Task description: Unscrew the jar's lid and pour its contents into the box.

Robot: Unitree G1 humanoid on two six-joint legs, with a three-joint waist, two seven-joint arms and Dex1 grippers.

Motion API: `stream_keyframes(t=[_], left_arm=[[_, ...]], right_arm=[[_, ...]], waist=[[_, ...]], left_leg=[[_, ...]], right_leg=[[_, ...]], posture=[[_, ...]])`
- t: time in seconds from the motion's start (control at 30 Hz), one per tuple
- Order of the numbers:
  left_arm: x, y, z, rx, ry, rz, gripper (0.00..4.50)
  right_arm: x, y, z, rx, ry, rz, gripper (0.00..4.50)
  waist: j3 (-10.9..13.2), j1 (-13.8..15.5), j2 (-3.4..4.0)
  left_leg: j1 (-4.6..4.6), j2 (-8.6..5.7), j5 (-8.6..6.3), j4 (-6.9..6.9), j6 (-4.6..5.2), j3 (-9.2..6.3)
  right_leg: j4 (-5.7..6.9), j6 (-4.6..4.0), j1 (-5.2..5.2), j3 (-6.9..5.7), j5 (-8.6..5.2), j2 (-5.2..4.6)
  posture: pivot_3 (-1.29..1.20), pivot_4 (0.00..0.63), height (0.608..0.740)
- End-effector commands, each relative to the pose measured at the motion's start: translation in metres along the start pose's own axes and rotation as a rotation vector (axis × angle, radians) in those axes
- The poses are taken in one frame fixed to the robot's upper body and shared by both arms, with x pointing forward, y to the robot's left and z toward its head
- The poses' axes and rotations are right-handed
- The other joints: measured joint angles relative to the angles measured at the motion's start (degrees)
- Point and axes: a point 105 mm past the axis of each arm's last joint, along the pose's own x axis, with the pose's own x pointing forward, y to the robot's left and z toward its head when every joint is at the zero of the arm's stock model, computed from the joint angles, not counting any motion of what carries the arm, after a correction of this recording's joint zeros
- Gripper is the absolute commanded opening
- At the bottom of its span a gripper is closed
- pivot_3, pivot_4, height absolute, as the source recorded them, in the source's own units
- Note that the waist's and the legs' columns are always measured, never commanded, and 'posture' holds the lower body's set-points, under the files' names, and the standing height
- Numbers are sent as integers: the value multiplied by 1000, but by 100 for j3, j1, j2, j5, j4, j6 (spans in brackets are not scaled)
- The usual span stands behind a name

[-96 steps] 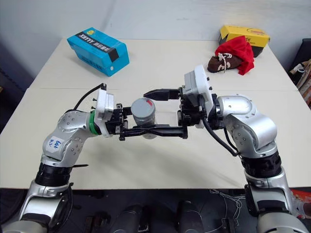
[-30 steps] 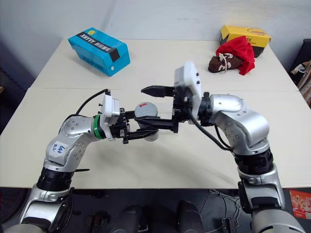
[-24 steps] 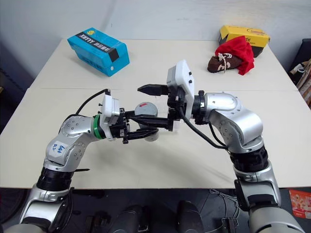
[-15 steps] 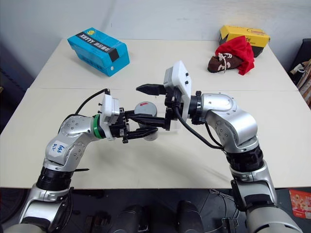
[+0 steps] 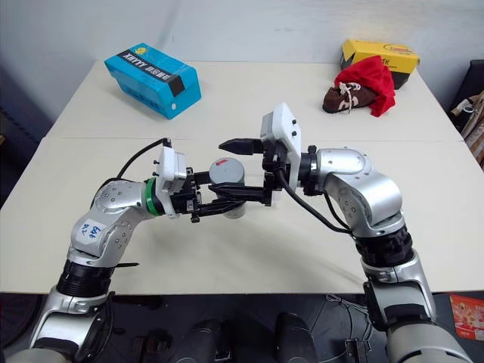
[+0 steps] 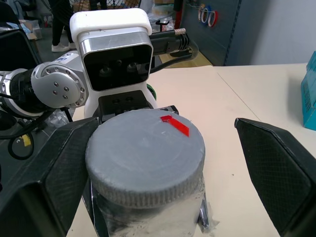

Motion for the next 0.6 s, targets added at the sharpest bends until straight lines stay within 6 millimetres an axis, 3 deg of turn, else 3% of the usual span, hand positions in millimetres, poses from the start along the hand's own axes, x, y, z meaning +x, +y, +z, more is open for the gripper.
stream_keyframes(t=[0.03,0.6], left_arm=[[0,-4,10,41,-29,-21,2316],[-4,-3,7,30,-18,-17,2316]], right_arm=[[-14,-11,7,-5,-17,-64,4484],[-26,-6,2,38,-14,-52,4484]], waist=[[0,1,0],[0,6,0]], left_leg=[[0,0,0,0,0,0],[0,0,0,0,0,0]], right_leg=[[0,0,0,0,0,0],[0,0,0,0,0,-1]], posture=[[0,150,740],[0,150,740]])
